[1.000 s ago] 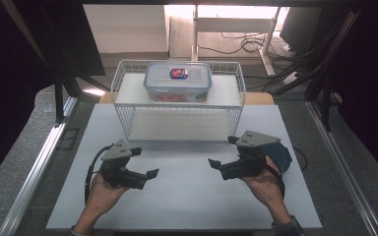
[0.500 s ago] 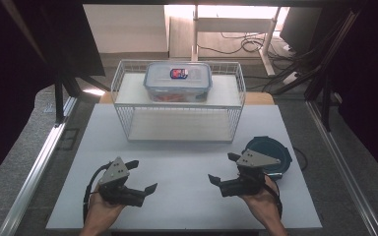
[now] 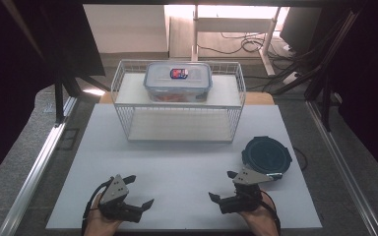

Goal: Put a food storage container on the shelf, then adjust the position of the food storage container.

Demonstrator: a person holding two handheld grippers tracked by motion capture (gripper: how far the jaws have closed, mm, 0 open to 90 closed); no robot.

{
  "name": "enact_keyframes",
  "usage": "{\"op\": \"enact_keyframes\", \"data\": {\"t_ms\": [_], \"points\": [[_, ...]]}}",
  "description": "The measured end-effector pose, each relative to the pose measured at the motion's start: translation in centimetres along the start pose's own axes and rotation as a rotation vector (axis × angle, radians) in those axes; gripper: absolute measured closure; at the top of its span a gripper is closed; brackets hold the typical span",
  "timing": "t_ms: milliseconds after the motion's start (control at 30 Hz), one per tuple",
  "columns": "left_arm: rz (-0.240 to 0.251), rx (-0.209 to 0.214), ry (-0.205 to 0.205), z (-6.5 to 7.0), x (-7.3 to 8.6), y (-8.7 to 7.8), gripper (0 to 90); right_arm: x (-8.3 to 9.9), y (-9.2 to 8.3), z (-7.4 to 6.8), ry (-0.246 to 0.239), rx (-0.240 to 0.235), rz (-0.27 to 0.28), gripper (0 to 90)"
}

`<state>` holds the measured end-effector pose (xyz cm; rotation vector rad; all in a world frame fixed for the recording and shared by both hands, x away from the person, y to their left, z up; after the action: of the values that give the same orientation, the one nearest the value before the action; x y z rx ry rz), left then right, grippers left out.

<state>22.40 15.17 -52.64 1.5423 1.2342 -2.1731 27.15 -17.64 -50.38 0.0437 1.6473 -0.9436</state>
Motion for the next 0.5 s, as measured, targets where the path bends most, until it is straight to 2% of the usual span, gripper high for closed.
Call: {"op": "enact_keyframes", "data": {"t_ms": [133,300,500], "points": [[-0.002,0.005,0.007,0.1,0.1,0.2,3.4,0.1,0.0,0.5,0.014,0.007,0.006,4.0],[-0.016,0.005,0.005,-0.1,0.4,0.5,3.3,-0.1,-0.3,1.1,0.013,0.048,0.011,3.7],[-0.016,-0.001,-0.012,-0.5,0.7,0.6,3.7,-0.2,-0.8,2.4,0.041,0.091,-0.001,0.8]]}}
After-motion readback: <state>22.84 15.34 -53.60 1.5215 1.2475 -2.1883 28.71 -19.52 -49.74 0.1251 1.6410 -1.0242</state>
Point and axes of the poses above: each handheld gripper's, and its own axes: y roughly forward along the jaws, x roughly out of its underside, z roughly to its right, the point moved 4 cm from there along y, roughly forward along the jaws, and after that the axes turned 4 degrees about -y, right-handed, at the moved point
